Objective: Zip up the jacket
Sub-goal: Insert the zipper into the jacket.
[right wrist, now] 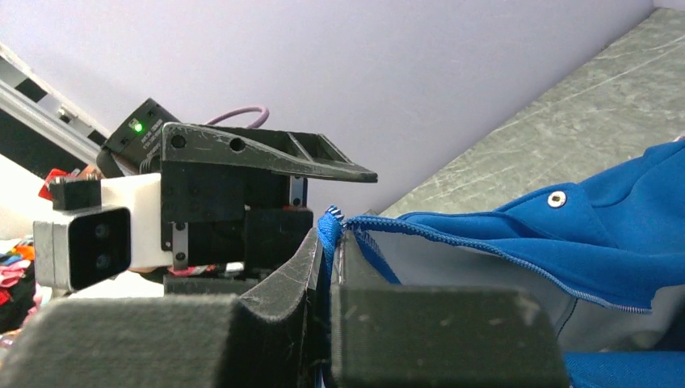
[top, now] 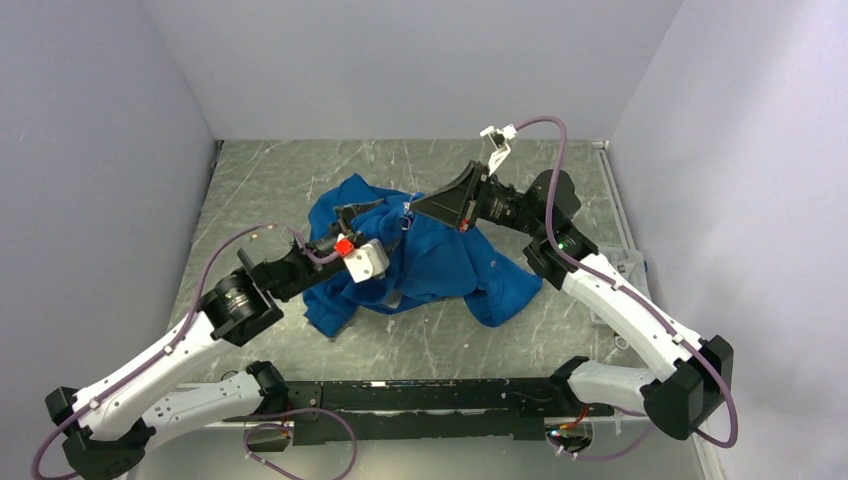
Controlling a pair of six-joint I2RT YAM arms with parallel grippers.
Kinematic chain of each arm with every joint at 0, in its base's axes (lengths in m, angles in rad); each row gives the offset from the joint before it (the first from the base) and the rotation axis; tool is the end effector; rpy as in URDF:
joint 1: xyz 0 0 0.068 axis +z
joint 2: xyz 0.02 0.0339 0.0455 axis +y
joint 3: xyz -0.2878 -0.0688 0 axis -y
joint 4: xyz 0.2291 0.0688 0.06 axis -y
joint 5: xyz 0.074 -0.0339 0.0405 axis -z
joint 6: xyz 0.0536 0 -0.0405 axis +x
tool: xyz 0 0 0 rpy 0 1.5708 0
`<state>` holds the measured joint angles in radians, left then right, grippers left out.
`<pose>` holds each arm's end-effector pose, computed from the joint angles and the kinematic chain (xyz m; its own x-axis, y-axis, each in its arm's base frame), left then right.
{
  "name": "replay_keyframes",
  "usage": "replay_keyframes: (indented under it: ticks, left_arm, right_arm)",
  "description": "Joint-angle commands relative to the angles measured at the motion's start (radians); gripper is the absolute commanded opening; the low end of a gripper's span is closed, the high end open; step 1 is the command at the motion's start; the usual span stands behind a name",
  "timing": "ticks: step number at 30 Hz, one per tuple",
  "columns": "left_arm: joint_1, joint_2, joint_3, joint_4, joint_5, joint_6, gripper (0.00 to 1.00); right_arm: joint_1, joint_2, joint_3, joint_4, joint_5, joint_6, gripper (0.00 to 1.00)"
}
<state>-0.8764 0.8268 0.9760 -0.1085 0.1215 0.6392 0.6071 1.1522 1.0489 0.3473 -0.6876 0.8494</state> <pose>0.1037 -0.1347 0.4238 0.5222 0.2983 -0.7990 0.6588 0.4538 0.6000 0.1852 0.1700 0.4404 -0.5798 0.3038 -0.7560 -0.7742 0.0836 0.6274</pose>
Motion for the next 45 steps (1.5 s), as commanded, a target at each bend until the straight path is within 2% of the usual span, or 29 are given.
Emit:
replay_keyframes:
  ticks: [1,7,14,22,30,45]
  left_arm:
    - [-0.008,0.044,0.016,0.044,0.028,-0.058,0.75]
    - [-0.044,0.101,0.027,0.063,-0.037,-0.094,0.79]
    - [-0.058,0.153,-0.035,0.151,-0.195,-0.014,0.85]
    - [-0.051,0.088,-0.029,0.068,-0.24,0.069,0.84]
    - [-0.031,0.011,-0.04,-0.02,-0.281,0.126,0.85]
    - [0.091,-0.018,-0.074,-0.022,-0.251,0.106,0.84]
  right_arm:
    - [-0.003,-0.004,0.078,0.125,0.031,0.027,0.0]
    - [-0.003,-0.015,0.077,0.11,0.045,0.016,0.0]
    - [-0.003,-0.016,0.089,0.081,0.064,-0.016,0.0]
    - [-0.004,-0.045,0.089,-0.005,0.128,-0.093,0.0]
    - [-0.006,-0.044,0.056,0.021,0.14,-0.076,0.0]
    - [-0.005,-0.044,-0.053,0.138,0.117,0.026,0.0]
